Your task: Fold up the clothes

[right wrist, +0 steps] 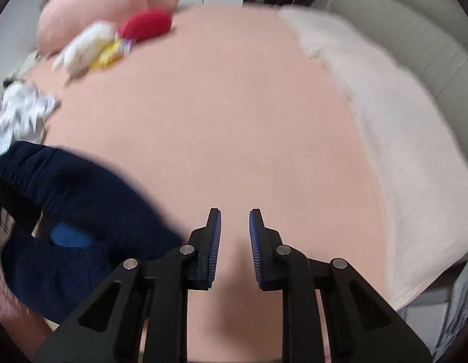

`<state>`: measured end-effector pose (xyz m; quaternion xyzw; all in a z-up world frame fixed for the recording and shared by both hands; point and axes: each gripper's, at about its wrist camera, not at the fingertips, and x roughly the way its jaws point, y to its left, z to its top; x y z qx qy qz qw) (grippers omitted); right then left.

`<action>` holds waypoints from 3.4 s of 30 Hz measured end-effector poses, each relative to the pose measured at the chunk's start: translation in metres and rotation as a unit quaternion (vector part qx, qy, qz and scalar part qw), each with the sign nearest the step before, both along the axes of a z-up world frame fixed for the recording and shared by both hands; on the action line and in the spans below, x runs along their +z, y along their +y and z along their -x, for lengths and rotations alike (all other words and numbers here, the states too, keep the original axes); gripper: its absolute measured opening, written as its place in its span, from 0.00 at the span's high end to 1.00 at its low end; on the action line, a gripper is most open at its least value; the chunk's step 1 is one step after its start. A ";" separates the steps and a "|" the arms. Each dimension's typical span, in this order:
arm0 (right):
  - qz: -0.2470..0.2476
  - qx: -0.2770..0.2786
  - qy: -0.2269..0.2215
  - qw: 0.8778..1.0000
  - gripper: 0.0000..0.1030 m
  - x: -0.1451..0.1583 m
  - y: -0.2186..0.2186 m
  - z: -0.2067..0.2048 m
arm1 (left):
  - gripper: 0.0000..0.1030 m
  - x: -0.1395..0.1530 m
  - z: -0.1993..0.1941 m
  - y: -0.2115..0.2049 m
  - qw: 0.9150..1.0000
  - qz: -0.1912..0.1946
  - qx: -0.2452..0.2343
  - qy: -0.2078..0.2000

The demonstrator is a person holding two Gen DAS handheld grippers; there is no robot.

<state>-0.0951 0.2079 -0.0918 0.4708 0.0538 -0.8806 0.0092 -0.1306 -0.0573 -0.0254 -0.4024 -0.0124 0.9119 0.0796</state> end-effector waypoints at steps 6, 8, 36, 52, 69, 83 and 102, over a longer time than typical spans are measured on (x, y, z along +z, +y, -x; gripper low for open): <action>0.074 0.064 0.038 0.994 0.71 0.065 -0.009 -0.002 | 0.76 0.051 -0.002 0.018 0.997 0.051 -0.054 0.027; 0.095 0.104 0.018 0.990 0.68 0.060 -0.028 -0.012 | 0.75 0.037 -0.006 0.017 0.997 0.052 -0.054 0.011; -0.029 0.131 -0.044 0.990 0.67 -0.064 -0.138 0.018 | 0.33 -0.087 -0.075 -0.060 0.978 -0.139 0.128 -0.086; -0.013 -0.037 -0.019 0.999 0.72 -0.054 -0.028 0.023 | 0.33 -0.058 0.005 -0.004 0.997 -0.003 0.039 -0.059; 0.037 0.018 -0.075 0.996 0.71 -0.076 -0.033 0.033 | 0.67 -0.109 -0.010 0.033 0.989 -0.052 -0.007 -0.137; 0.094 -0.004 -0.079 0.992 0.48 -0.076 -0.012 0.037 | 0.48 -0.098 -0.022 0.027 0.995 -0.029 0.029 -0.091; 0.062 0.036 0.032 0.997 0.80 0.004 -0.049 0.097 | 0.90 0.063 0.017 0.020 0.998 -0.005 0.005 0.068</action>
